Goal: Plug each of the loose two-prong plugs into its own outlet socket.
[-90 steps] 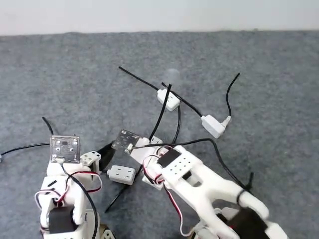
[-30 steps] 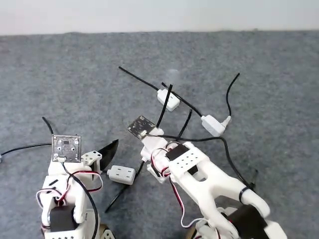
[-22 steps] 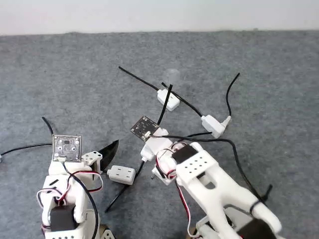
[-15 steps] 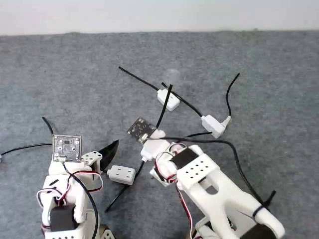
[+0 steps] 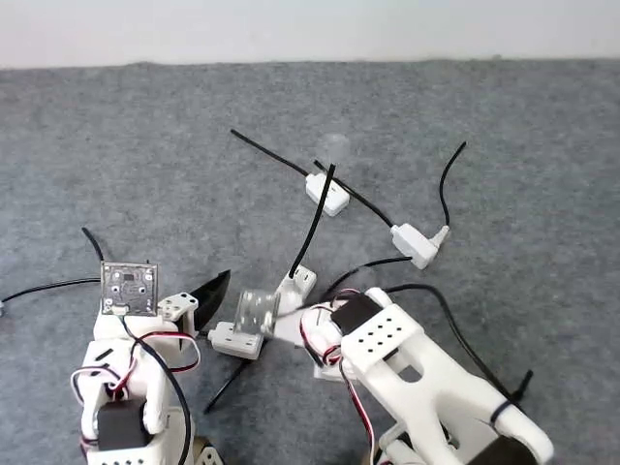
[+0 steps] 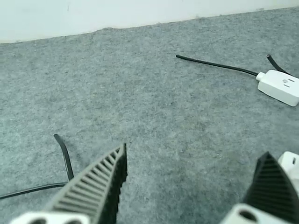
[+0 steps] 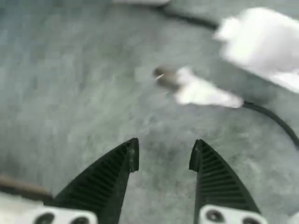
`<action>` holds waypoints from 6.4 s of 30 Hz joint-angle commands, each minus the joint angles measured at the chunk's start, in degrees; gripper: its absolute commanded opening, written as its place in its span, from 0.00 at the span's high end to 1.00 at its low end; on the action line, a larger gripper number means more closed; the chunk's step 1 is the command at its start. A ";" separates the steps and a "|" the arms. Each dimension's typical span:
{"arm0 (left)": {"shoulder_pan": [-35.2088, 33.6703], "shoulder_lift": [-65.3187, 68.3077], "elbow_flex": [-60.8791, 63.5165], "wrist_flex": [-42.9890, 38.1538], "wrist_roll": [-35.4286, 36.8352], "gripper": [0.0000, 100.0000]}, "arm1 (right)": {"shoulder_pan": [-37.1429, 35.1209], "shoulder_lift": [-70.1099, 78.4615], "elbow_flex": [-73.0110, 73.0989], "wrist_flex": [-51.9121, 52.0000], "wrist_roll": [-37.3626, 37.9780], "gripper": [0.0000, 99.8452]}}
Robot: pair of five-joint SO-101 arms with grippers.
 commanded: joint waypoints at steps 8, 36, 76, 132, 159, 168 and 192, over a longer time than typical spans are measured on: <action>-0.26 -0.70 -0.31 -1.58 0.35 0.59 | 2.15 -1.89 -1.58 3.30 21.98 0.81; -0.35 -0.70 1.19 -3.60 -3.34 0.59 | 1.19 12.79 -11.08 -6.81 39.21 0.77; -0.35 -0.70 1.27 -3.60 -4.22 0.59 | -0.31 23.69 -15.38 -6.73 42.11 0.81; -0.35 -0.70 1.27 -3.60 -4.40 0.59 | -1.10 33.27 -23.47 1.10 50.11 0.99; 0.00 -0.70 1.01 -3.69 -4.04 0.59 | -5.67 32.40 -46.15 17.45 32.88 0.99; -0.18 -0.79 0.13 -3.60 -3.96 0.59 | -9.45 25.80 -52.31 20.35 24.35 0.99; -31.82 -0.79 -6.90 -3.52 -0.88 0.59 | -9.54 23.87 -53.89 26.15 22.42 0.99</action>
